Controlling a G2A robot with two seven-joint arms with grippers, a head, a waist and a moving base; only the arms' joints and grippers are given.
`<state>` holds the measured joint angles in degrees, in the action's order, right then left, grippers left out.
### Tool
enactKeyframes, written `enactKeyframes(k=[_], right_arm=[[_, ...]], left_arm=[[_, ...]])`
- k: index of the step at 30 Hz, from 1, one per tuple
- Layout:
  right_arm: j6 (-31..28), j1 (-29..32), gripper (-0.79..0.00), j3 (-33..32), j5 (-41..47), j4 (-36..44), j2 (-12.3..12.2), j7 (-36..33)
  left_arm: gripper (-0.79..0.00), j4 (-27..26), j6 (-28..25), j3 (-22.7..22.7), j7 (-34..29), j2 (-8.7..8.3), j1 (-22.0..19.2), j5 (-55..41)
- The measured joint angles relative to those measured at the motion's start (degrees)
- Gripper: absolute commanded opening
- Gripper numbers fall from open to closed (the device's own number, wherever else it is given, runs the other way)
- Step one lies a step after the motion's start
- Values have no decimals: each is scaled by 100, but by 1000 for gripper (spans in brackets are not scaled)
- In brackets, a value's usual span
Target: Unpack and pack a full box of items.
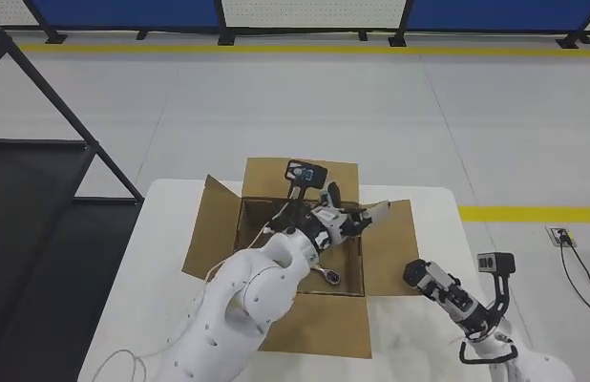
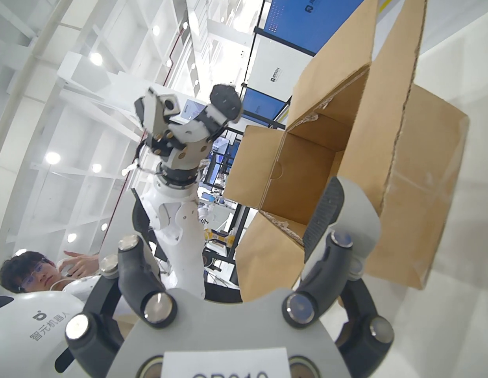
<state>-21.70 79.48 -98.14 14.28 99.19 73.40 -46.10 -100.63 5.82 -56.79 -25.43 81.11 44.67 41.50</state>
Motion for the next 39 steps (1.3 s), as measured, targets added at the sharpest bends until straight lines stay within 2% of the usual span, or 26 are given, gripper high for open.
enactKeyframes(k=[5, 8, 16, 19, 25, 28, 32, 39], right_arm=[[75, 0, 0, 28, 60, -7, -1, 1], [73, 0, 0, 27, 58, -6, -1, 1], [75, 0, 0, 35, 29, 12, -2, 27], [73, 0, 0, 176, -431, 206, -7, 285], [344, 26, 0, 438, -1712, 584, -30, 797], [531, 28, 0, 502, -2194, 594, -36, 1127], [713, 87, 0, 550, -2621, 575, -39, 1595], [737, 212, 0, 550, -2768, 546, -82, 1510]], left_arm=[[0, -1450, -21, -932, 85, -213, 1262, 421], [0, -2060, -93, -1385, 167, -286, 1925, 506], [0, -2047, -94, -1373, 164, -285, 1913, 504], [0, -2022, -111, -1376, 218, -281, 1983, 406], [0, -2203, -42, -1704, 1023, -269, 2410, -64], [0, -2417, 20, -2018, 1424, -278, 2714, -158], [0, -2775, 51, -2539, 1752, -327, 3276, 199], [0, -3304, 244, -3525, 2342, -349, 4321, 113]])
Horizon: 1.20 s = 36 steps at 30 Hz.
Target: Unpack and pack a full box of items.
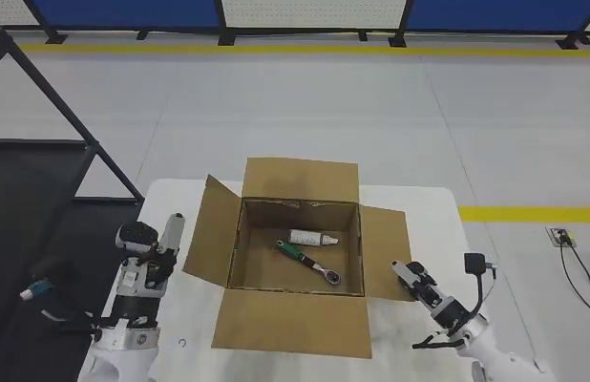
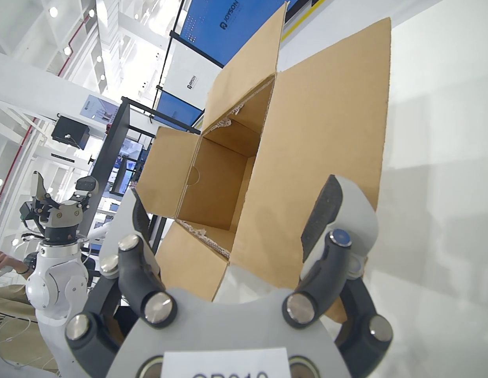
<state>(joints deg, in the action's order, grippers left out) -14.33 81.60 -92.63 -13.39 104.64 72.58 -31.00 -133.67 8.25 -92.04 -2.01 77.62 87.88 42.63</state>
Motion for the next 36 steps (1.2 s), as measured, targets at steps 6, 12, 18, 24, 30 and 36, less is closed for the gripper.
enactKeyframes(k=[6, 12, 18, 24, 30, 36], right_arm=[[153, 22, 0, 30, 76, -102, -25, -60], [204, 66, 0, 52, 88, 90, -41, 93], [465, 47, 0, 265, -448, 1003, -57, 208], [1190, -550, 0, 1114, -1827, 1792, -59, -221], [1927, -1625, 0, 2238, -3279, 1725, -4, -1019], [2668, -2918, 0, 3507, -4084, 936, 213, -1499]], left_arm=[[0, -99, -6, -716, 671, 51, 725, -878], [0, -98, -40, -760, 674, 53, 791, -961], [0, -98, -40, -760, 674, 53, 791, -962], [0, -40, 17, -881, 837, 73, 806, -1190], [0, -89, -179, -1363, 1109, 115, 1150, -1900], [0, -98, -395, -1649, 1143, 141, 1474, -2214]])
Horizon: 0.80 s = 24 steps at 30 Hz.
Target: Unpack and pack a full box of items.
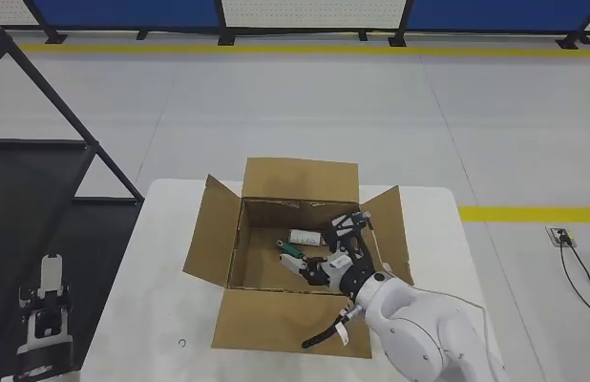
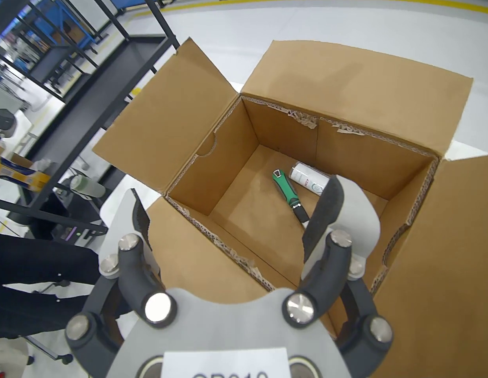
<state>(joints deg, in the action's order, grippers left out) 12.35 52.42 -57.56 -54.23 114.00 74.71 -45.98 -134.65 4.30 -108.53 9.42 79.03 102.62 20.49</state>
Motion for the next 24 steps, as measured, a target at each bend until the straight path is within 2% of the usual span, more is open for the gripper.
enactKeyframes(k=[3, 15, 18, 21, 24], right_arm=[[364, -292, 0, 243, 147, -296, 76, -2], [268, -265, 0, 227, 142, -271, 72, 6], [170, -277, 0, 414, -215, -324, 89, 160], [355, -743, 0, 752, -715, -669, 176, -391], [654, -1533, 0, 1175, -977, -1371, 350, -1315]], left_arm=[[0, 0, -28, -37, -15, 5, 44, -52], [0, 0, -26, -33, -14, 4, 40, -47], [0, 71, -41, -7, -197, 0, -3, -159], [0, 167, 73, 38, -373, -6, -114, -117], [0, 206, 284, 68, -556, -12, -221, -110]])
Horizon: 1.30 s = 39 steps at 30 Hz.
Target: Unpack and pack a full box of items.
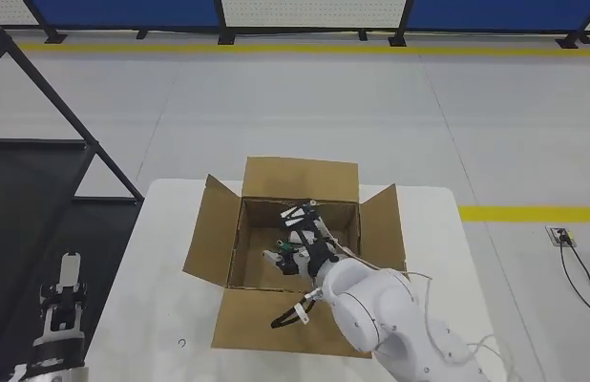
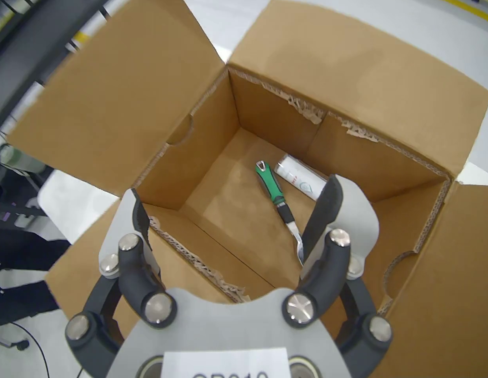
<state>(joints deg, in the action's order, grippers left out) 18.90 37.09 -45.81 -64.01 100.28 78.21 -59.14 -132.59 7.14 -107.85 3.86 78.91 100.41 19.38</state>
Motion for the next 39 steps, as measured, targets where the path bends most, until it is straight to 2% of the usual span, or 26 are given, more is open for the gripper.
enactKeyframes(k=[2, 5, 8, 12, 17, 28, 38, 39], right_arm=[[171, -577, 0, 360, -162, -596, 161, -591], [114, -1261, 0, 807, -163, -1461, 399, -1119], [-111, -1691, 0, 1130, -10, -2226, 616, -1272], [-615, -1941, 0, 1379, 287, -3014, 830, -1254], [-683, -2118, 0, 1462, 636, -3972, 1069, -1262], [-689, -2116, 0, 1459, 691, -4054, 1092, -1223], [-1697, -2282, 0, 1643, 654, -4967, 1323, -1073], [-1815, -2312, -95, 1655, 682, -5075, 1352, -1051]], left_arm=[[0, 10, 159, 4, -120, -2, -58, -43], [0, 0, 325, -54, -231, -3, -106, -133], [0, -2, 380, -144, -336, -1, -105, -301], [0, -3, 414, -256, -463, -2, -96, -471], [0, -11, 434, -253, -588, -8, -115, -464], [0, -12, 428, -249, -591, -9, -115, -449], [0, -7, 395, -242, -602, 0, -99, -612], [0, -3, 403, -238, -607, 1, -99, -618]])
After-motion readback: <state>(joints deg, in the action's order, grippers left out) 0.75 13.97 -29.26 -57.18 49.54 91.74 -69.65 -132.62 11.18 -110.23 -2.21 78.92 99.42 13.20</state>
